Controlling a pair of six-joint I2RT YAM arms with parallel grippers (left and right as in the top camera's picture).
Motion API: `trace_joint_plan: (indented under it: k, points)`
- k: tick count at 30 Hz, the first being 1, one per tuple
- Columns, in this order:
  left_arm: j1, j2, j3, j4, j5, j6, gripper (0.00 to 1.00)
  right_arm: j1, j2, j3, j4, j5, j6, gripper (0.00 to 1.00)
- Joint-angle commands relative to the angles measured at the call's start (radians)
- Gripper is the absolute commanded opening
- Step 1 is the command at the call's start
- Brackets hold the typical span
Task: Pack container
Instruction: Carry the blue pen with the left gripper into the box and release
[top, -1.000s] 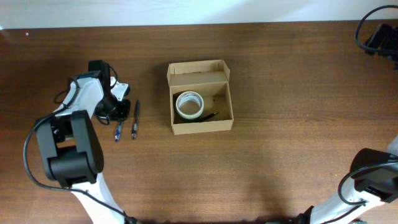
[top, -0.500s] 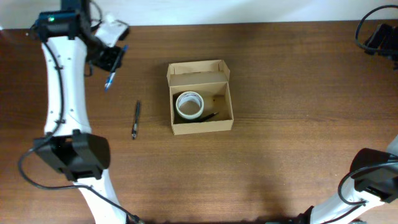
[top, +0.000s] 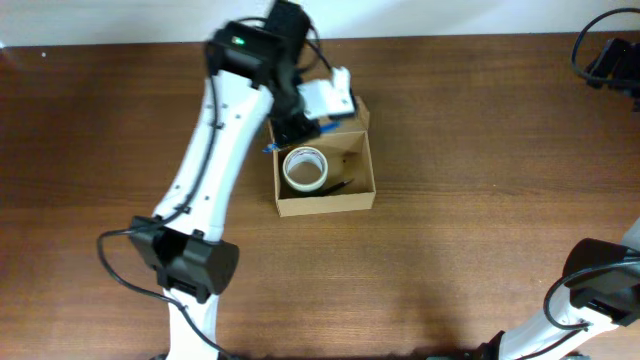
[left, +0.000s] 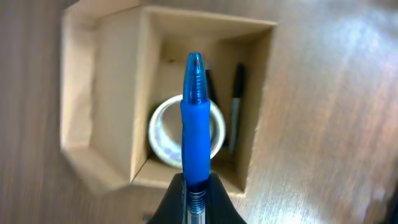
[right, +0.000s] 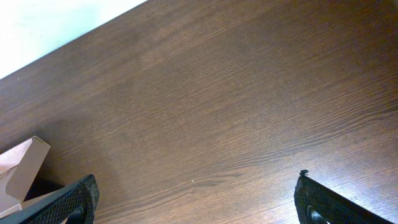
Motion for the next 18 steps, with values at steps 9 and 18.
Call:
trace_joint_plan:
  k: [9, 18]
  points:
    - [-0.064, 0.005, -0.319, 0.194, -0.006, 0.064, 0.02, -0.003, -0.011, -0.008, 0.000, -0.008, -0.003, 0.99]
    - [-0.095, 0.006, -0.497, 0.311, -0.006, 0.059, 0.02, -0.003, -0.011, -0.008, 0.000, -0.008, -0.003, 0.99]
